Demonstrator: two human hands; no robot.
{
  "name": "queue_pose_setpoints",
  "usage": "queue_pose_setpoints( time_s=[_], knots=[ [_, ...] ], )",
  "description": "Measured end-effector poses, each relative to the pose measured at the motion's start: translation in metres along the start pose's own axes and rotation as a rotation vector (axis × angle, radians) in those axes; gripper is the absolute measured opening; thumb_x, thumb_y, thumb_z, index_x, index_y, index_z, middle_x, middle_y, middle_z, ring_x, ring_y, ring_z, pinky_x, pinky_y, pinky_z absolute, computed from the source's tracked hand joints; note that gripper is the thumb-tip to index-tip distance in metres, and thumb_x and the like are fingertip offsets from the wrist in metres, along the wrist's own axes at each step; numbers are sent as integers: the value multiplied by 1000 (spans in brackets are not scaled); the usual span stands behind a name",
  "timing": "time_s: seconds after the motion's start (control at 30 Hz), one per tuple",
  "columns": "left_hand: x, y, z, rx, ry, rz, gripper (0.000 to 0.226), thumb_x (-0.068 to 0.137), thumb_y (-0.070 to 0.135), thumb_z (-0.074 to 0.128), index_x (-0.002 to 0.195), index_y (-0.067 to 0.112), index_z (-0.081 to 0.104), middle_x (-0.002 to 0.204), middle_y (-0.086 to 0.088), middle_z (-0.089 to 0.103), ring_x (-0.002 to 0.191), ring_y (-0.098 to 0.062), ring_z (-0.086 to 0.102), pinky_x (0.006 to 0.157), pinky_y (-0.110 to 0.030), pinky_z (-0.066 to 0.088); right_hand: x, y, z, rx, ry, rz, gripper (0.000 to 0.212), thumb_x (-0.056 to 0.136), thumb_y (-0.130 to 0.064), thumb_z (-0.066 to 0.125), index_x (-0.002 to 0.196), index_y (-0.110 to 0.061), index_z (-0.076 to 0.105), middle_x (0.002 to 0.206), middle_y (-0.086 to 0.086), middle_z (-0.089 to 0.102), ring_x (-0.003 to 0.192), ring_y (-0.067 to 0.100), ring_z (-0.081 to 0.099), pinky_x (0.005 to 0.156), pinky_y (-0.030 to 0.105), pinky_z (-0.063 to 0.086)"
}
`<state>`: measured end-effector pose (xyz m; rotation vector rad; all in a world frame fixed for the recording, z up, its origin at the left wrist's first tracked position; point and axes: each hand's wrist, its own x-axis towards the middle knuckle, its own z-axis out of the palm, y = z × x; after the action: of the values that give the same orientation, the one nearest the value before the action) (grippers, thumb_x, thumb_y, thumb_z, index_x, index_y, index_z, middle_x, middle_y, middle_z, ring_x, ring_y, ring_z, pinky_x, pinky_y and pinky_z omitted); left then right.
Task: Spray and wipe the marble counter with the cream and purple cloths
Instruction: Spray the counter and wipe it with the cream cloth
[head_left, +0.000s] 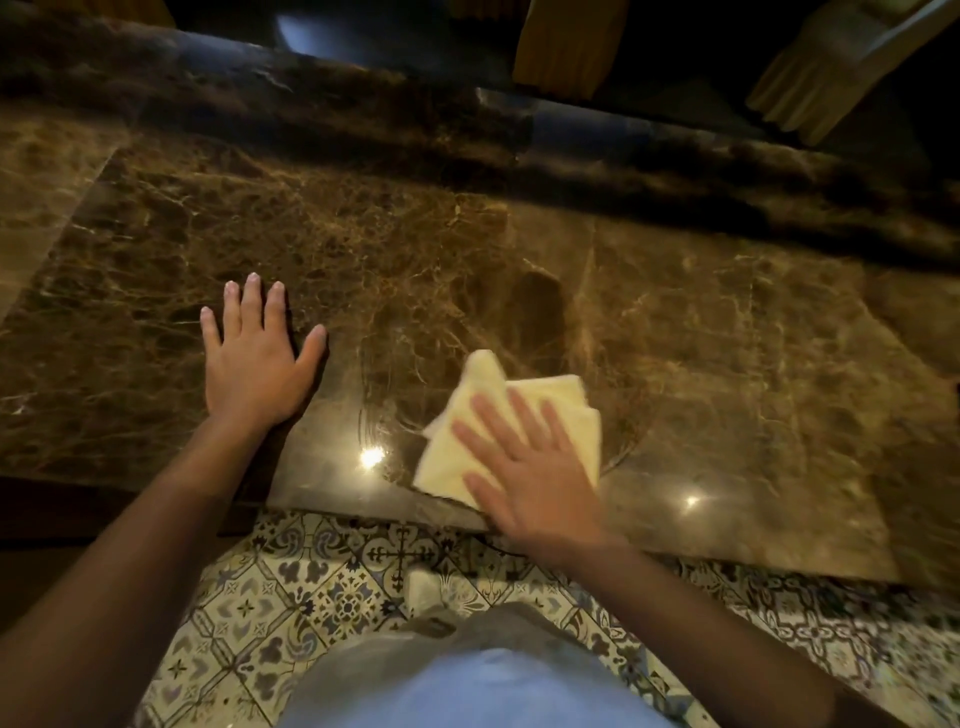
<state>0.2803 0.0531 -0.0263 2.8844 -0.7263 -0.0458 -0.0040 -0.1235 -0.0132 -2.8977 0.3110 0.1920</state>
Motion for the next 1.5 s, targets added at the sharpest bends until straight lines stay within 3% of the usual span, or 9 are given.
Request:
queue_pose_setpoints(
  time_s=[0.17,0.27,0.47,0.6,0.73,0.87,1.03,1.3,1.5],
  knots=[
    [1,2,2,18,6,-3,76,101,58,29,158,9,21,169,-17,14,157,-32,6,123,-54,1,-44,86,-16,-27,79,601,66,100,-62,19,160,-36,22,172,0,13,158,34,4,125,60,6],
    [1,2,3,38,15,-4,75,100,57,30,157,9,22,168,-18,16,157,-33,8,123,-55,2,14,89,-24,34,134,741,66,101,-55,25,161,-27,22,172,9,12,156,43,5,124,62,6],
    [1,-1,0,16,7,9,75,100,58,31,157,10,24,168,-17,18,157,-32,8,123,-55,4,55,-43,-2,26,83,131,63,106,-51,26,163,-27,16,172,5,8,158,35,-3,126,58,4],
    [1,-2,1,-3,4,20,75,100,58,31,157,10,24,168,-17,18,157,-32,7,124,-54,3,2,-47,6,67,68,-140,48,108,-37,42,155,-29,38,166,-2,32,156,30,22,127,52,17],
    [2,-4,1,-6,1,29,75,100,58,31,157,9,22,168,-17,16,157,-32,6,124,-54,2,-41,28,-6,209,298,204,48,93,-13,70,139,-24,60,150,-6,52,138,27,51,111,53,44],
    [1,-7,2,-5,7,57,74,101,56,33,156,7,24,168,-19,17,156,-35,7,123,-56,3,-52,98,-26,198,463,584,38,101,-18,59,138,-16,61,149,8,57,137,32,52,115,48,38],
    [1,-5,3,-1,21,53,73,101,54,36,155,6,25,167,-21,19,156,-36,9,122,-57,4,-34,122,-21,174,385,876,56,101,-41,36,149,-15,47,164,12,35,153,43,21,124,59,15],
    [0,-4,2,-4,13,55,74,100,54,35,155,6,25,167,-21,18,156,-36,8,123,-58,4,31,-37,2,223,272,249,49,102,-15,50,150,-22,45,164,2,37,156,28,19,128,48,13],
    [1,-5,2,-20,9,51,74,100,55,36,156,7,25,167,-20,18,156,-35,8,123,-57,4,22,-102,7,535,161,-246,48,83,0,45,121,-10,72,136,8,69,135,29,56,119,47,37]
  ],
)
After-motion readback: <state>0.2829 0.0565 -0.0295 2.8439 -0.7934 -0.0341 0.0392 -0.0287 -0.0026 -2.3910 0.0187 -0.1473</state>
